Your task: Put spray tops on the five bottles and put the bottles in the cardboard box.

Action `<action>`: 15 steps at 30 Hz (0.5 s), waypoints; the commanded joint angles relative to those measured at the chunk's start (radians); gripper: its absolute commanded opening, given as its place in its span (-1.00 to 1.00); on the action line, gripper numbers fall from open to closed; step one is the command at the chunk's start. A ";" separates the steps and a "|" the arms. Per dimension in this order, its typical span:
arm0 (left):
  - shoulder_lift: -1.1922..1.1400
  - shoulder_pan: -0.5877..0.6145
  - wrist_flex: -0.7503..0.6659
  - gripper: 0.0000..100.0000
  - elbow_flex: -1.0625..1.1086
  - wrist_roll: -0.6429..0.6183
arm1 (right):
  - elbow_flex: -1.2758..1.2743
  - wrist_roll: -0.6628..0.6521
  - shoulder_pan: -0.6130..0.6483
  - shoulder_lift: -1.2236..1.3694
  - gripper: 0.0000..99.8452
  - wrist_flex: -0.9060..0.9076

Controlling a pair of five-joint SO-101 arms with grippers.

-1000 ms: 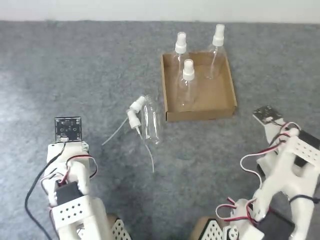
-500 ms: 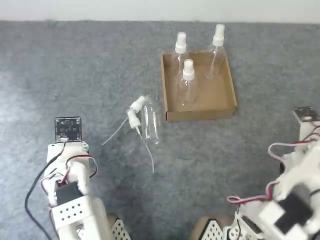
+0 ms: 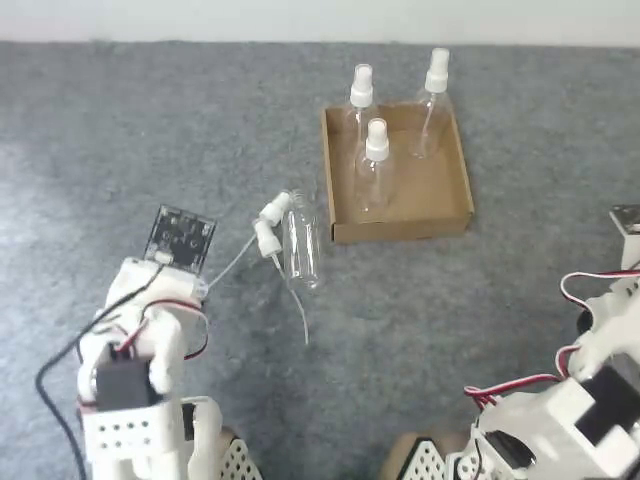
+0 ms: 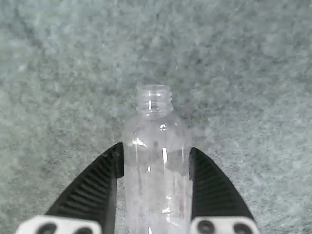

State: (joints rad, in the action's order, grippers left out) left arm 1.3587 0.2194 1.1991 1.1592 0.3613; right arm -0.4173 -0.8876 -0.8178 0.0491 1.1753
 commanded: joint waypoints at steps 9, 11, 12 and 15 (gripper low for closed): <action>-0.868 -0.209 0.000 -0.79 -0.576 -0.374 | -0.020 0.000 -0.016 0.064 -0.65 -0.030; -0.970 -0.250 -0.048 -0.73 -0.605 -0.411 | -0.020 0.000 -0.013 0.070 -0.58 -0.031; -1.013 -0.264 -0.081 -0.72 -0.613 -0.439 | -0.020 -0.002 -0.012 0.070 -0.53 -0.031; -1.132 -0.287 -0.181 -0.72 -0.618 -0.523 | -0.020 -0.052 -0.012 0.070 -0.44 -0.028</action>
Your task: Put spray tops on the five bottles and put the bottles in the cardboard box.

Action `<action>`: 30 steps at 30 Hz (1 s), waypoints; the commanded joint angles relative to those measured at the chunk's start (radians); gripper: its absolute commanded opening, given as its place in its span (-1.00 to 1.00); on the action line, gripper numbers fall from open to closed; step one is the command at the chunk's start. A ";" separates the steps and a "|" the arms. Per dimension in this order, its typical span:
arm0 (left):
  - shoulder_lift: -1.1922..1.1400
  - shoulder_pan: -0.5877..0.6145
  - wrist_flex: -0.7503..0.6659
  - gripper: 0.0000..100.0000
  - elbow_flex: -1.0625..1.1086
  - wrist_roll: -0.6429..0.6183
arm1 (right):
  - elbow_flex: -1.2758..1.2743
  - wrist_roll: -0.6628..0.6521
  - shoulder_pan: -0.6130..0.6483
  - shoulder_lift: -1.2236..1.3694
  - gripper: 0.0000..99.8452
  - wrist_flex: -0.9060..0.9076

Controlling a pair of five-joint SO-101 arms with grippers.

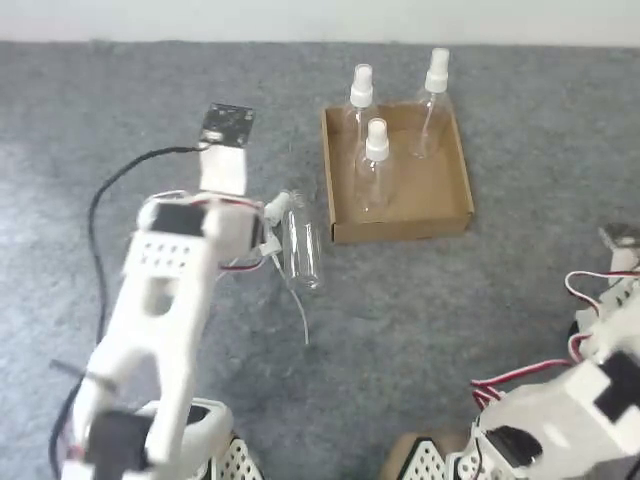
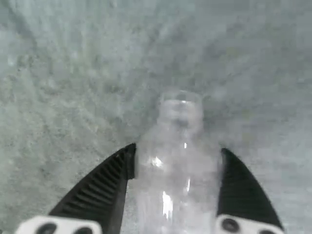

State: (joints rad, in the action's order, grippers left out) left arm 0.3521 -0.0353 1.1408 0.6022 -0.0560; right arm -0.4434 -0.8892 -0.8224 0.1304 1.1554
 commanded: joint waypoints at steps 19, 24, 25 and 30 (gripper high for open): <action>-0.422 -0.031 -0.331 -0.72 -0.062 -0.204 | -0.052 -0.083 -0.012 -0.012 -0.42 -0.019; -0.425 -0.034 -0.287 -0.77 -0.062 -0.204 | -0.083 -0.083 -0.005 -0.012 -0.42 -0.019; -0.425 -0.034 -0.282 -0.80 -0.062 -0.204 | -0.083 -0.083 -0.005 -0.012 -0.42 -0.021; -0.428 -0.034 -0.253 -0.89 -0.061 -0.189 | -0.084 -0.083 -0.005 -0.012 -0.42 -0.021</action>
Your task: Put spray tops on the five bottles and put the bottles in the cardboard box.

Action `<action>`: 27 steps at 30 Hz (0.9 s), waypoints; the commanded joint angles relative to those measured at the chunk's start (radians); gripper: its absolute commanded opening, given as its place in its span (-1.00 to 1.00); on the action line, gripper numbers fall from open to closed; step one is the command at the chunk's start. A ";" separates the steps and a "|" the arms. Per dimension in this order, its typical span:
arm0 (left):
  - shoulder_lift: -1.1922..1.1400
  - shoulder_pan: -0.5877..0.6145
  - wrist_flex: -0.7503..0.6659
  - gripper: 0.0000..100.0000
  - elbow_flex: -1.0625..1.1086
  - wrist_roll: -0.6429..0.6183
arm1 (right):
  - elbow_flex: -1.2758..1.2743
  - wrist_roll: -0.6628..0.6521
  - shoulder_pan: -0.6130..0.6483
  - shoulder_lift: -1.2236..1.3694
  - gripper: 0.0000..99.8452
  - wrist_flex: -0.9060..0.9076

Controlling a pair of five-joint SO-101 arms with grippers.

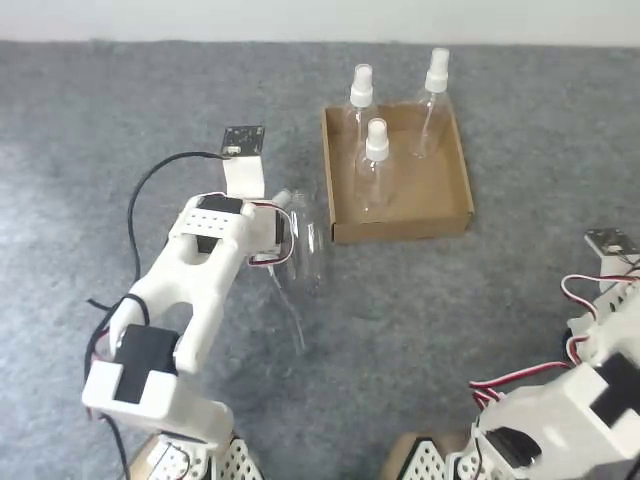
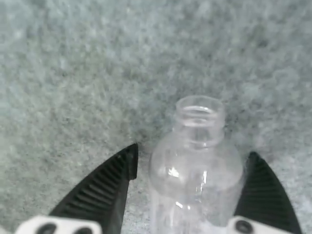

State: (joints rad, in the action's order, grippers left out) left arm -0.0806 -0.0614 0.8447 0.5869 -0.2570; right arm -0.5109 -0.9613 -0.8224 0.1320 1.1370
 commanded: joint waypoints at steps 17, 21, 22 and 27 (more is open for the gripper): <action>-0.005 -0.008 0.104 -0.67 -0.039 0.061 | -0.018 -0.011 -0.007 -0.013 -0.42 -0.002; -0.005 -0.009 0.121 -0.67 -0.031 0.064 | -0.018 -0.011 -0.007 -0.013 -0.43 -0.001; -0.005 -0.011 0.121 -0.67 -0.027 0.068 | -0.018 -0.011 -0.007 -0.013 -0.43 -0.001; -0.006 -0.058 0.176 -0.68 -0.025 0.100 | -0.018 -0.008 -0.012 -0.013 -0.43 -0.001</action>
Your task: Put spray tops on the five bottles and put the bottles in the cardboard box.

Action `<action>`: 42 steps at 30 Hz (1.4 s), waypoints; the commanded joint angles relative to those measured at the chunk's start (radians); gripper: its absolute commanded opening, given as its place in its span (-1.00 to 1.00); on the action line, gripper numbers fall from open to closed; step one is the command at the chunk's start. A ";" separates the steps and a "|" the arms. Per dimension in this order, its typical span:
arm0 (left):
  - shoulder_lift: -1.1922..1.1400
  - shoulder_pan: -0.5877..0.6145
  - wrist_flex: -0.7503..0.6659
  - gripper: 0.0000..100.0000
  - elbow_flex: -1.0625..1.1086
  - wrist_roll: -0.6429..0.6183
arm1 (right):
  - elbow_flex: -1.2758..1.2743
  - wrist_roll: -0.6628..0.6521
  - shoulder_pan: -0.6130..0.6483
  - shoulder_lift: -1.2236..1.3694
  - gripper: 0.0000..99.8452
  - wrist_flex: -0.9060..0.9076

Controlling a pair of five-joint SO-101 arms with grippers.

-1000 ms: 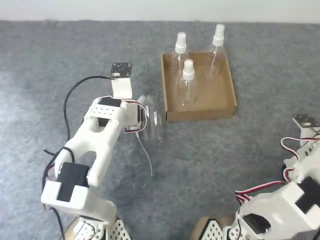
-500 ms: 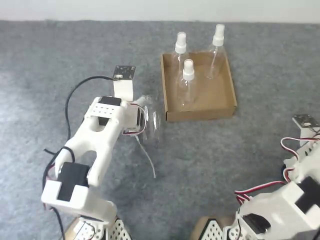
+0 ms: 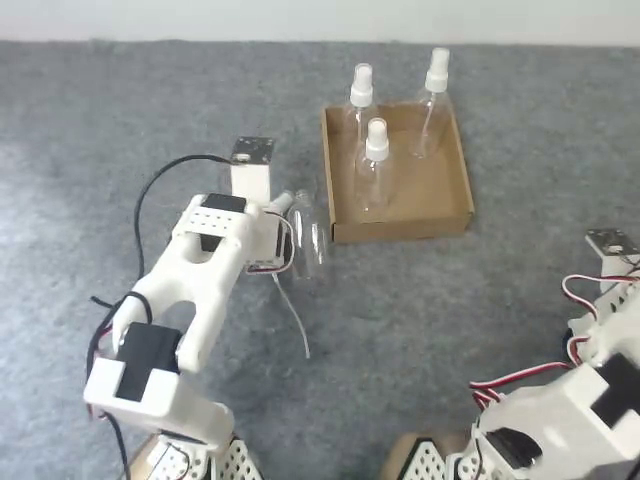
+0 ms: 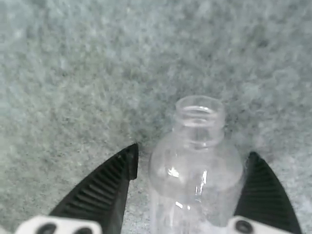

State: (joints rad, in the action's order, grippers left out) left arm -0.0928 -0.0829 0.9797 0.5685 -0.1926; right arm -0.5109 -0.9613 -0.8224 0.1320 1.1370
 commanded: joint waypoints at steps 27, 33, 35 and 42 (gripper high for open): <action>0.064 0.091 0.127 -0.72 -0.136 0.018 | -0.018 -0.011 -0.012 -0.013 -0.42 0.001; 0.097 0.091 0.175 -0.72 -0.189 -0.098 | -0.018 -0.011 -0.012 -0.013 -0.42 0.001; 0.078 0.091 0.150 -0.72 -0.183 -0.133 | -0.018 -0.011 -0.012 -0.013 -0.42 0.001; -0.060 0.117 0.057 -0.70 -0.203 -0.204 | -0.018 -0.011 -0.015 -0.013 -0.42 0.001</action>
State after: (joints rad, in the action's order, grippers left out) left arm -0.1235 0.0092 1.0994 0.4166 -0.3552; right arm -0.5109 -0.9628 -0.8224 0.1320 1.1370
